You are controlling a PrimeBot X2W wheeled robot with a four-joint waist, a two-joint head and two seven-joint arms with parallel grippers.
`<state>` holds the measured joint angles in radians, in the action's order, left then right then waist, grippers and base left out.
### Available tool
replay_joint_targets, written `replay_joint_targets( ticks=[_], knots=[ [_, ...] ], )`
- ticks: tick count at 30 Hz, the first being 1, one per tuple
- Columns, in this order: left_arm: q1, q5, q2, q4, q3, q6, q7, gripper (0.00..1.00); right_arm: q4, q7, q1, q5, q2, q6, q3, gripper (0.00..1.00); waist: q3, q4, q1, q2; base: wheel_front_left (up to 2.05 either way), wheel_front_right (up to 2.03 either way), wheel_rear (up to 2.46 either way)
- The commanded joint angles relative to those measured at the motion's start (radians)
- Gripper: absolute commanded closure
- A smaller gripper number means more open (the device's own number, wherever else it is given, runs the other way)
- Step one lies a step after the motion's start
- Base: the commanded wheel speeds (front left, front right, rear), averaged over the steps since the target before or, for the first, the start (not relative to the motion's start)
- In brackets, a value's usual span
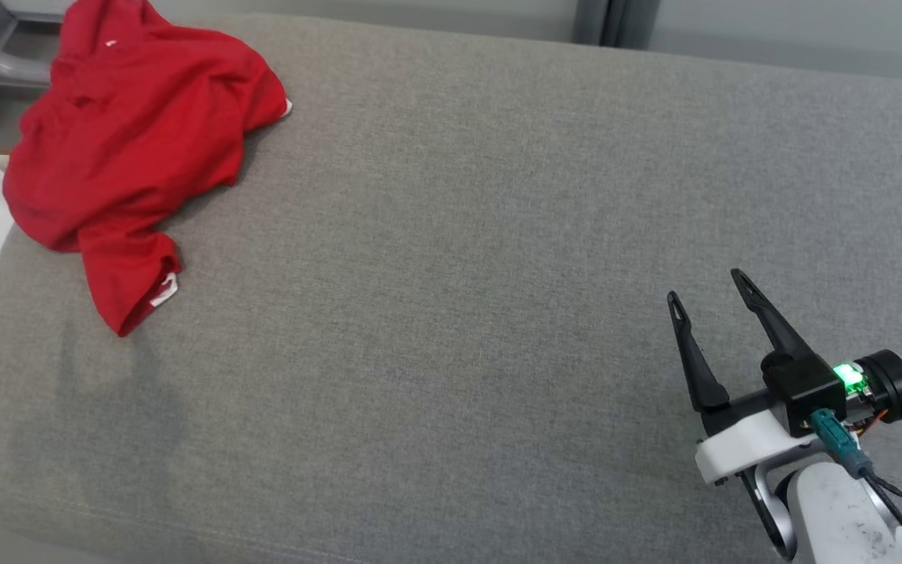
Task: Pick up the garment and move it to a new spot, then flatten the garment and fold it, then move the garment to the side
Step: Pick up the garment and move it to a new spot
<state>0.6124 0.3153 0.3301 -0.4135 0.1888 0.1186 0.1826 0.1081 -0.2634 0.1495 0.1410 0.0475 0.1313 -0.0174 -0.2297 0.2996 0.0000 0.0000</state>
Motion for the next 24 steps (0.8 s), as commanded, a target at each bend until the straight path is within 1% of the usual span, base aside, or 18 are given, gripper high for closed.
replay_joint_targets(
  ticks=[1, 5, 11, 15, 20, 24],
  knots=[
    [0.028, 0.014, 0.011, -0.049, -0.008, 0.004, -0.02, 0.0, -0.007, -0.002, 0.018, 0.016, 0.005, -0.001, -0.006, 0.0, -0.101, -0.045, 0.0, 0.0, 0.0, 0.0, 0.0],
    [0.06, 0.045, 0.022, -0.214, -0.039, 0.009, -0.099, 0.0, -0.015, -0.002, 0.035, 0.038, 0.005, -0.001, -0.014, 0.0, -0.146, -0.061, 0.0, 0.0, 0.0, 0.0, 0.0],
    [0.074, 0.112, 0.007, -0.377, -0.062, 0.012, -0.184, 0.0, -0.031, -0.002, 0.05, 0.058, 0.005, -0.001, -0.015, 0.0, -0.198, -0.072, 0.0, 0.0, 0.0, 0.0, 0.0],
    [0.093, 0.153, 0.002, -0.428, -0.11, 0.013, -0.237, 0.0, -0.041, -0.002, 0.058, 0.072, 0.005, -0.001, -0.011, 0.0, -0.229, -0.074, 0.0, 0.0, 0.0, 0.0, 0.0],
    [0.12, 0.188, 0.024, -0.461, -0.172, 0.012, -0.269, 0.0, -0.056, -0.002, 0.067, 0.087, 0.005, -0.001, -0.01, 0.0, -0.264, -0.076, 0.0, 0.0, 0.0, 0.0, 0.0],
    [0.147, 0.204, 0.039, -0.506, -0.186, 0.012, -0.284, 0.0, -0.062, -0.002, 0.068, 0.095, 0.005, -0.001, -0.012, 0.0, -0.281, -0.08, 0.0, 0.0, 0.0, 0.0, 0.0]
  ],
)
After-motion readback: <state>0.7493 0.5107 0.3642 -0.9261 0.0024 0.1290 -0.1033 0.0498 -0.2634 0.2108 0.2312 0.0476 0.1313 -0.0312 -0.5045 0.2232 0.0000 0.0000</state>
